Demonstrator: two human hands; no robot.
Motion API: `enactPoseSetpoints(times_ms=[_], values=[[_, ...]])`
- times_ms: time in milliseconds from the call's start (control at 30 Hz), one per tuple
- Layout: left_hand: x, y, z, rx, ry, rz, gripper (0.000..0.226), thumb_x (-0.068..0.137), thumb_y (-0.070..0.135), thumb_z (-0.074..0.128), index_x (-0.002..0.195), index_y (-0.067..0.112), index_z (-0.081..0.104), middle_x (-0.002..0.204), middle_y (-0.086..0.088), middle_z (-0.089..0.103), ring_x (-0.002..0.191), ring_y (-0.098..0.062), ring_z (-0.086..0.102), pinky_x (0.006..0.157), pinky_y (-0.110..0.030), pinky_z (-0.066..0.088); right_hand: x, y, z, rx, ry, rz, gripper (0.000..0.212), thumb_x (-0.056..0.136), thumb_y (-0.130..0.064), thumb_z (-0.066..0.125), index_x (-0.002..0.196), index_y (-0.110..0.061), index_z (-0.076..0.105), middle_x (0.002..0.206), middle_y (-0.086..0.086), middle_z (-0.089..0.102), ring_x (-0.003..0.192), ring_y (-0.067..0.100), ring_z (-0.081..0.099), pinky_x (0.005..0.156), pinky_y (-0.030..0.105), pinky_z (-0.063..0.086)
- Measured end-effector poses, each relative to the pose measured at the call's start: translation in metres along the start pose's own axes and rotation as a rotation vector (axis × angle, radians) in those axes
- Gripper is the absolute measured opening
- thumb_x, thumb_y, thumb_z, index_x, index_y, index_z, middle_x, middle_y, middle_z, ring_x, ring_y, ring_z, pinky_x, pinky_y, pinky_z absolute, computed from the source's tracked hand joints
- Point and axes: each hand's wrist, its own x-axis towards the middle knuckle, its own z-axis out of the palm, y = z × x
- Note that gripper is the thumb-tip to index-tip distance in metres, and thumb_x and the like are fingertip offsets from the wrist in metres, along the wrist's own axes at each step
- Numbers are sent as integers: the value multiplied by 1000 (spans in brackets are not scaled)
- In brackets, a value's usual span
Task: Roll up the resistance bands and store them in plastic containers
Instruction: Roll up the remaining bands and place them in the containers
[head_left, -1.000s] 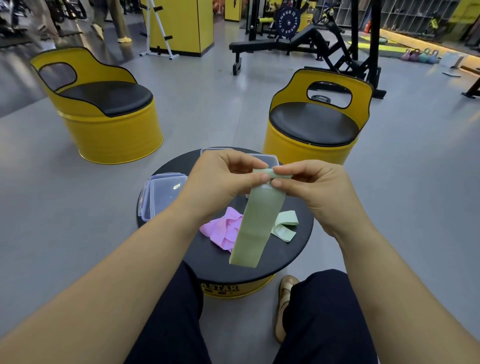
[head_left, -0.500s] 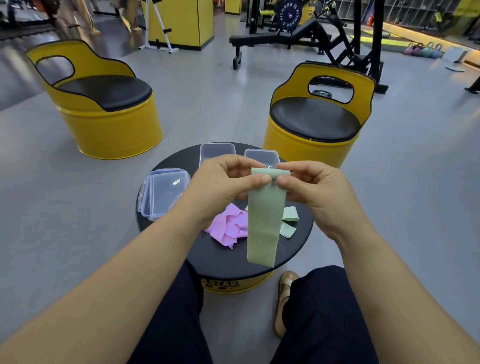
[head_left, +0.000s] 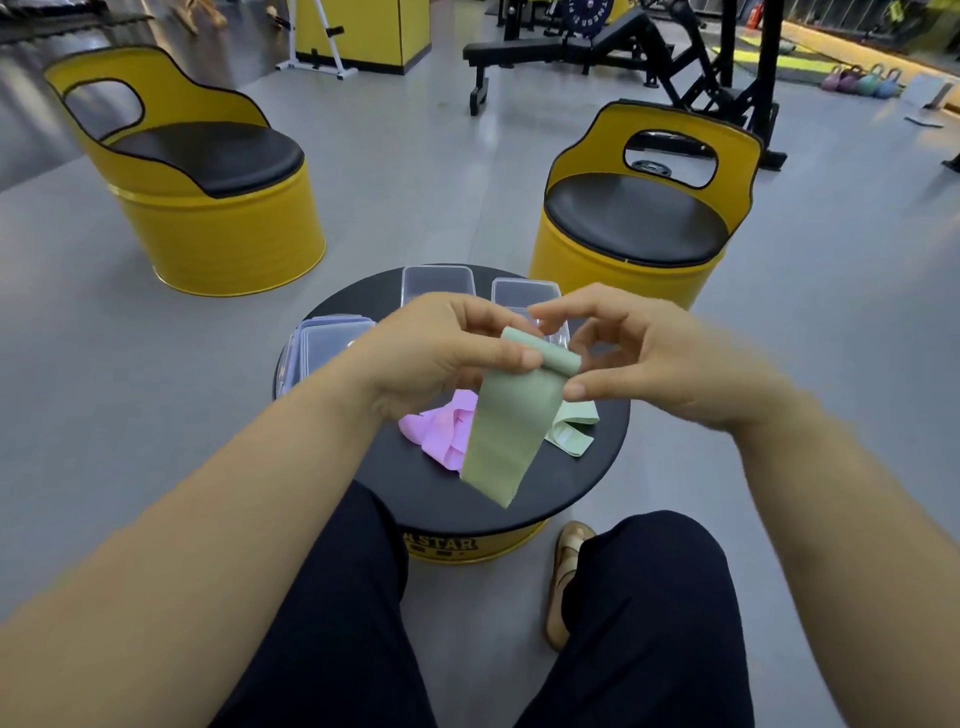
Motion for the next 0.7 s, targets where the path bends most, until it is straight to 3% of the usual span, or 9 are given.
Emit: enactPoseSetpoints(times_ms=[133, 267, 333, 400, 533, 600, 700], values=[[2, 7, -2, -58, -277, -105, 17, 72, -2, 63, 72, 12, 73, 71, 0, 69, 65, -12, 66, 61, -21, 53, 10, -18, -10, -235, -251, 3, 62, 62, -44, 80, 117, -53, 52, 92, -24, 48, 75, 14, 45, 71, 17, 45], [1, 8, -1, -87, -385, -129, 26, 74, -6, 61, 62, 14, 73, 63, 2, 67, 58, -9, 65, 54, -18, 51, 13, -21, -8, -247, -241, -45, 62, 53, -48, 82, 111, -46, 59, 92, -12, 50, 73, 21, 42, 65, 27, 46], [-1, 6, 0, -104, -406, -128, 15, 66, 3, 65, 62, 15, 73, 63, 1, 67, 56, -10, 65, 53, -19, 51, 11, -19, -4, -203, -218, -97, 58, 54, -45, 81, 107, -38, 61, 92, -16, 48, 71, 12, 41, 63, 22, 44], [-1, 1, -1, -114, -419, -118, 9, 59, 16, 69, 66, 15, 74, 66, 1, 68, 59, -11, 66, 55, -20, 52, 9, -16, 2, -194, -188, -135, 55, 55, -43, 81, 105, -32, 62, 95, -16, 47, 75, 16, 44, 63, 21, 43], [0, -10, -4, -200, -446, -113, 32, 52, 30, 86, 75, 11, 75, 72, -2, 71, 63, -13, 68, 58, -21, 53, 6, -14, 9, -156, -116, -180, 51, 57, -38, 81, 102, -25, 62, 109, -11, 49, 87, 26, 50, 64, 35, 46], [-1, -11, -3, -240, -452, -84, 30, 55, 33, 83, 75, 11, 75, 71, -1, 71, 64, -11, 68, 59, -20, 53, 5, -13, 10, -127, -89, -213, 52, 59, -36, 81, 105, -23, 61, 111, -3, 55, 85, 28, 50, 62, 35, 45], [-4, -8, 3, -277, -413, -47, 20, 59, 29, 67, 66, 11, 75, 65, 0, 70, 57, -8, 66, 54, -16, 51, 5, -12, 13, 32, -87, -156, 54, 55, -34, 84, 104, -32, 61, 106, 27, 53, 79, 45, 49, 62, 39, 44]])
